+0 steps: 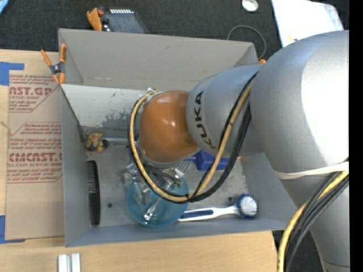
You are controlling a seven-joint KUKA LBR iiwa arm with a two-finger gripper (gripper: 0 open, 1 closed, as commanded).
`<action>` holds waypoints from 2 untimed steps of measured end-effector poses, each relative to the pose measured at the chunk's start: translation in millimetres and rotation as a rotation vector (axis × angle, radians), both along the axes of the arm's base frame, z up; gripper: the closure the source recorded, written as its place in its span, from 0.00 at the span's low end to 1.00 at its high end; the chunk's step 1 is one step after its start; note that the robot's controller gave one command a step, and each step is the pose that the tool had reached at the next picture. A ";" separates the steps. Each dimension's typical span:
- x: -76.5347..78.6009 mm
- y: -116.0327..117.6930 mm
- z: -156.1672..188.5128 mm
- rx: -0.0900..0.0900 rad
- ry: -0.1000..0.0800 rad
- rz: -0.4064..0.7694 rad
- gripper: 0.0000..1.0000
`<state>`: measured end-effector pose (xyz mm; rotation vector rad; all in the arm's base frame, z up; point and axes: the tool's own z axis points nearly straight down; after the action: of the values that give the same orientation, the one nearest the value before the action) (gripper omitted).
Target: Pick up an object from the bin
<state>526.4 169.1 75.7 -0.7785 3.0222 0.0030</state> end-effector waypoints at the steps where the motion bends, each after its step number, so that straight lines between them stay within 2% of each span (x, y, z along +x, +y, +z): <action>1: -1.4 -0.3 20.4 -0.001 0.003 -0.001 1.00; 2: -0.5 0.6 50.2 0.000 0.000 0.000 1.00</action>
Offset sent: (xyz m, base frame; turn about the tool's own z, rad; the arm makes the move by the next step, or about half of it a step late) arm -0.0015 -0.0005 0.0775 0.0006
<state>525.9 169.7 125.9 -0.7784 3.0226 0.0039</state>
